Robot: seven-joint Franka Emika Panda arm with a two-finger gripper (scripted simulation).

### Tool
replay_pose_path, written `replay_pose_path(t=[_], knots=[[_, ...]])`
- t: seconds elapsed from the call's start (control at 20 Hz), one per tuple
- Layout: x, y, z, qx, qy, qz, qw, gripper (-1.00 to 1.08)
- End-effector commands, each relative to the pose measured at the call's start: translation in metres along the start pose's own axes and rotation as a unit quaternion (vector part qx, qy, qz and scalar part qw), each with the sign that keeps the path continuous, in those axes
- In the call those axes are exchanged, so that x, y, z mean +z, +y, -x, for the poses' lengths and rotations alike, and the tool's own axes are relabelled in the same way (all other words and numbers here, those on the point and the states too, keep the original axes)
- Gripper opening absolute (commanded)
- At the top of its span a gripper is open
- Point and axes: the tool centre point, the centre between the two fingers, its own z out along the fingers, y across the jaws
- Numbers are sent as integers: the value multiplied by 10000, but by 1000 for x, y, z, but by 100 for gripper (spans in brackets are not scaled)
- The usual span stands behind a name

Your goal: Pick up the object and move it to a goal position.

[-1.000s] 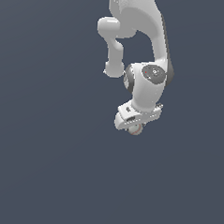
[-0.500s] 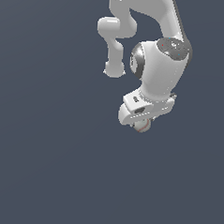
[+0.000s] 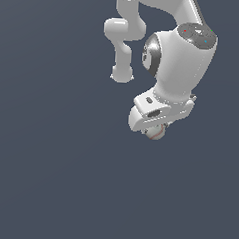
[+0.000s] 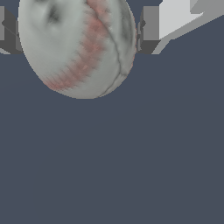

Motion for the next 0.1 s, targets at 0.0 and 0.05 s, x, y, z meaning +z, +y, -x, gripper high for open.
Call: replay_pose_path(t=[0.0,0.05], knots=[[-2,0,-1,1,6,2,10000,-100],[-2,0,-1,1,6,2,10000,-100]])
